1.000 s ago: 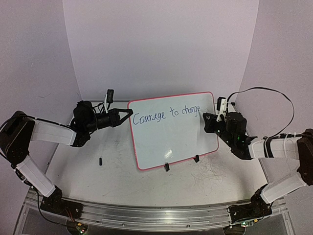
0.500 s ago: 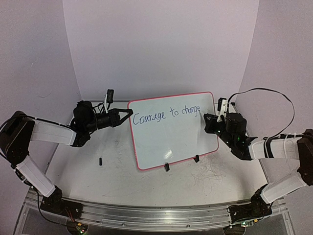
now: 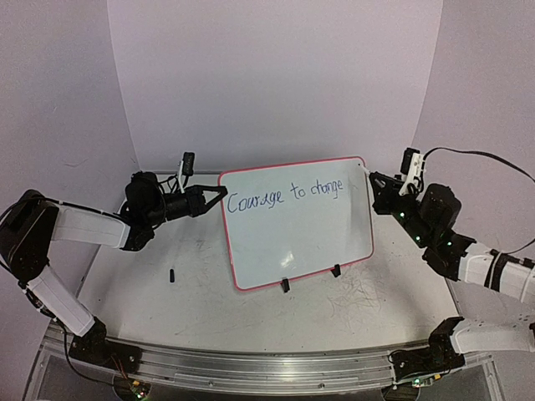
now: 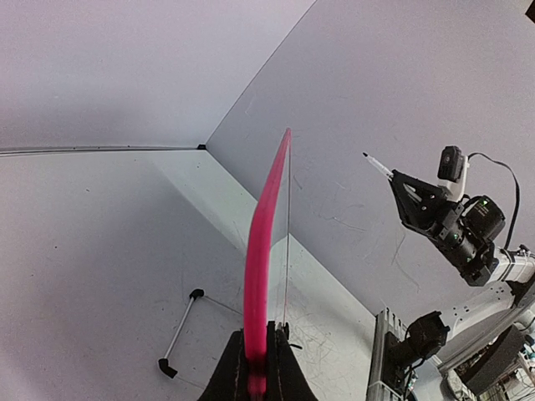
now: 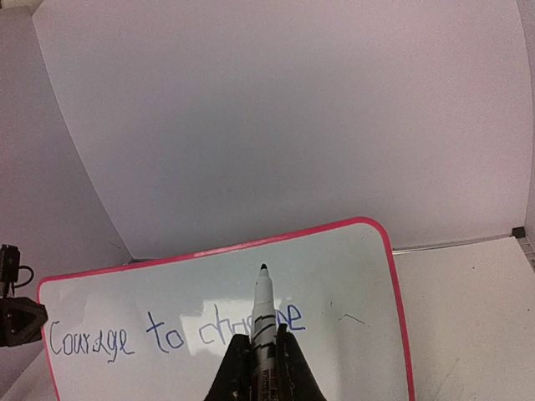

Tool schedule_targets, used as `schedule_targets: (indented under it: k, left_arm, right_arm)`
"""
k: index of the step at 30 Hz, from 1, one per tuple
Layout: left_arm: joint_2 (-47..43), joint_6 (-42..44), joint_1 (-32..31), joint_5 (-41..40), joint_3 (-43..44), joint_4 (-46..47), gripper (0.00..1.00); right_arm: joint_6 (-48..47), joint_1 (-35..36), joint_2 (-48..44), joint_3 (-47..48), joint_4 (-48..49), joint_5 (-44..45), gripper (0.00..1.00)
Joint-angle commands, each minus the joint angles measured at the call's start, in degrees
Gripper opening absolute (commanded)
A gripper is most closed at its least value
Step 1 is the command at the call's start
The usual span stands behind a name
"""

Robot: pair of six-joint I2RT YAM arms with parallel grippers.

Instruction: Write a sentence on the whiteboard

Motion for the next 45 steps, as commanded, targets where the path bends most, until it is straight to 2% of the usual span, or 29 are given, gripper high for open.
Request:
schedule_targets:
  k: [1,8,12,17,25,33,40,45]
  left_arm:
    - [-0.9,2.8,-2.1,0.4,-0.5,-6.7,0.13]
    - [-4.2,1.7,-2.0,-0.6,-2.1,-6.8,0.28]
    - [-7.3,0.9,-1.6,-1.5,-4.5,-6.7,0.4]
    - [-10.7,-0.9,-0.9,-1.4,-7.0,-6.7,0.49]
    - [-14.0,-3.5,-1.0,-1.8,-10.9,-6.4,0.51]
    - [-11.9,-4.9,-1.6,0.1,-11.6,-4.9,0.51]
    - [-10.0,-5.3,-1.9,-0.9,-12.5,-4.1,0.5]
    - [-8.9,-5.4,-2.0,-1.3,-13.3,-3.0,0.49]
  right_arm:
    - [-2.3,0.1,-0.3,-0.1,-6.5,-5.2,0.0]
    - [-0.9,1.4,0.8,0.7,-6.7,-9.0,0.0]
    - [-0.7,4.1,-0.5,0.1,-6.8,-7.0,0.0]
    - [-0.6,6.4,-1.8,0.7,-9.4,-5.4,0.0]
    - [0.4,7.9,-1.2,2.7,-14.0,-5.9,0.0]
    - [1.4,11.1,-0.8,4.3,-17.6,-4.9,0.0]
    - [-2.4,11.3,2.7,5.9,-16.9,-2.4,0.0]
    - [-6.2,11.3,8.5,7.6,-11.9,-2.8,0.0]
